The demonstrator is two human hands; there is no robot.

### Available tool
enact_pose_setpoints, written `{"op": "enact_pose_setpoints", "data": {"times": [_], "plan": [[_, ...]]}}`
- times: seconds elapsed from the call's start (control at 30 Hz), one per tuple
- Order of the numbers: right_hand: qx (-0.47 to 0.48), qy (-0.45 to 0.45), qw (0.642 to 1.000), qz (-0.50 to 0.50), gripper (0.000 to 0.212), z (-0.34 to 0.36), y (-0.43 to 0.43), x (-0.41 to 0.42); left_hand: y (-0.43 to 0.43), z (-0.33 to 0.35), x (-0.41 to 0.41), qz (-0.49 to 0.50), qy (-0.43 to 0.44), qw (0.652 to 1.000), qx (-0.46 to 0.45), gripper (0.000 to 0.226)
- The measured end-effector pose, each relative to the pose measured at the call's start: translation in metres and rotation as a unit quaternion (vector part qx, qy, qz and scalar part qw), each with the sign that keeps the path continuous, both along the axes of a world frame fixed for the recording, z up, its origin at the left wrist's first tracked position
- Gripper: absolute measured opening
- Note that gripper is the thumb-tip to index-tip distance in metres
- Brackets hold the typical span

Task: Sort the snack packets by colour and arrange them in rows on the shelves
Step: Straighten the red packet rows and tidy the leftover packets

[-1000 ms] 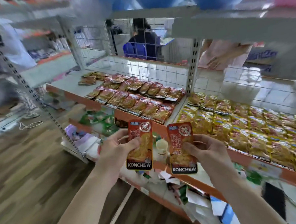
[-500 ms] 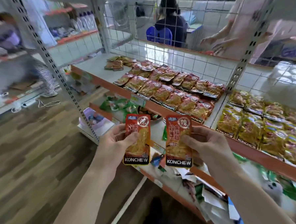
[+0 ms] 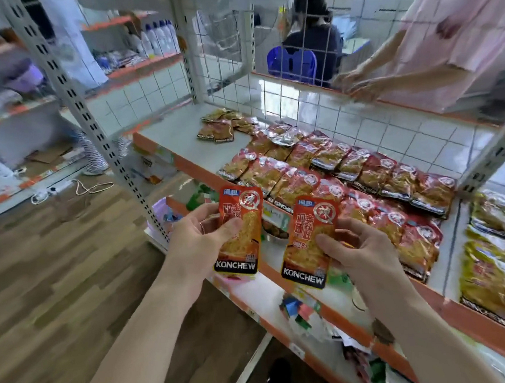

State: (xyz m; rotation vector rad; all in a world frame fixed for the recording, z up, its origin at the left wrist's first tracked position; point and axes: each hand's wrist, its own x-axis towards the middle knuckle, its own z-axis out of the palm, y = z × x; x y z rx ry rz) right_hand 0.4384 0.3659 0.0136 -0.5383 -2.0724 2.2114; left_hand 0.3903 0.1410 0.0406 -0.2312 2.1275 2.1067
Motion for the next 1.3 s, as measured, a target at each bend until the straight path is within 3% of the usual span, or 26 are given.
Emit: {"op": "enact_pose_setpoints", "data": {"times": [0.17, 0.37, 0.6, 0.97, 1.3], "plan": [[0.005, -0.015, 1.0, -0.013, 0.027, 0.007, 0.004, -0.061, 0.0, 0.007, -0.064, -0.026, -0.011, 0.999, -0.017, 0.044], [0.062, -0.01, 0.998, 0.01, 0.021, 0.006, -0.001, -0.115, -0.006, -0.002, -0.114, -0.023, -0.013, 1.0, -0.002, 0.023], [0.099, -0.013, 0.995, 0.006, 0.019, 0.003, -0.01, -0.146, -0.015, -0.018, -0.154, -0.011, -0.01, 1.0, -0.02, 0.021], [0.084, -0.045, 0.987, -0.13, 0.021, -0.009, -0.027, -0.174, -0.012, -0.034, -0.25, -0.11, -0.017, 0.992, -0.06, 0.015], [0.164, -0.083, 0.962, -0.204, 0.018, -0.022, -0.073, -0.223, -0.012, -0.071, -0.326, -0.222, 0.018, 0.97, -0.096, 0.015]]}}
